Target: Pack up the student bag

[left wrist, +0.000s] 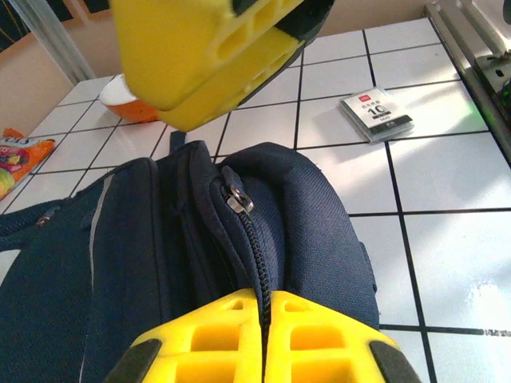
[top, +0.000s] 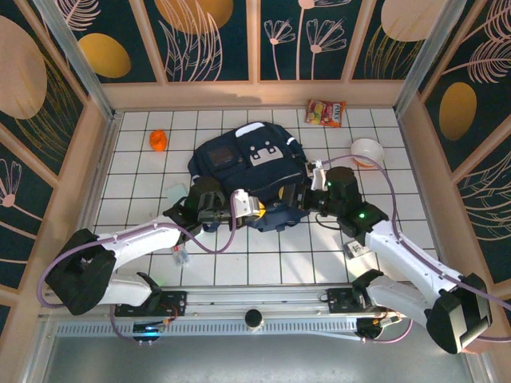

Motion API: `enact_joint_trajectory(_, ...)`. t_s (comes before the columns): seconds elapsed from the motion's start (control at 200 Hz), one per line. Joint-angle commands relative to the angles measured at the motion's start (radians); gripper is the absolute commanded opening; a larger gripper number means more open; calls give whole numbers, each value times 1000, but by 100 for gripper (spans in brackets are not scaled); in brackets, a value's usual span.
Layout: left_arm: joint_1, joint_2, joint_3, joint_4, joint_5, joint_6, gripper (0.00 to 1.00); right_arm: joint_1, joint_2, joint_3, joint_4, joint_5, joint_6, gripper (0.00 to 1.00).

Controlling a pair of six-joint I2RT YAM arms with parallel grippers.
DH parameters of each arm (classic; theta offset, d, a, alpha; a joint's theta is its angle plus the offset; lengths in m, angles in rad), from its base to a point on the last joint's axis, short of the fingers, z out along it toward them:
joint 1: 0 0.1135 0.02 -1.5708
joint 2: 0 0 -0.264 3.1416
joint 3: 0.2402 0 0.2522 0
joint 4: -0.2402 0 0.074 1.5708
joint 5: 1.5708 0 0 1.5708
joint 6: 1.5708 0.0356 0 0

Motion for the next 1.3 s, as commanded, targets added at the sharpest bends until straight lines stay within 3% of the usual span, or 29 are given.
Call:
enact_joint_trajectory(0.0,1,-46,44,51,41,69,0,-4,-75,10,-101,-9,-95,40)
enact_joint_trajectory(0.12,1,-54,48,36,101,94,0,1,-179,-50,-46,-85,-336,57)
enact_joint_trajectory(0.21,1,-62,46,20,111,130,0,0,-257,-78,-10,-18,-504,63)
enact_joint_trajectory(0.395,1,-66,75,-57,112,197,0,2,-210,-68,-45,-56,-854,64)
enact_joint_trajectory(0.57,1,-56,74,-28,114,186,0,49,-83,-20,-77,-57,-996,58)
enact_joint_trajectory(0.766,2,-55,77,-25,124,186,0,73,-4,-4,-59,-52,-1044,54)
enact_joint_trajectory(1.126,2,-43,85,-19,115,187,0,74,28,38,-131,-48,-1059,16)
enact_joint_trajectory(1.296,1,-36,92,-20,91,188,0,73,24,69,-225,-40,-1051,10)
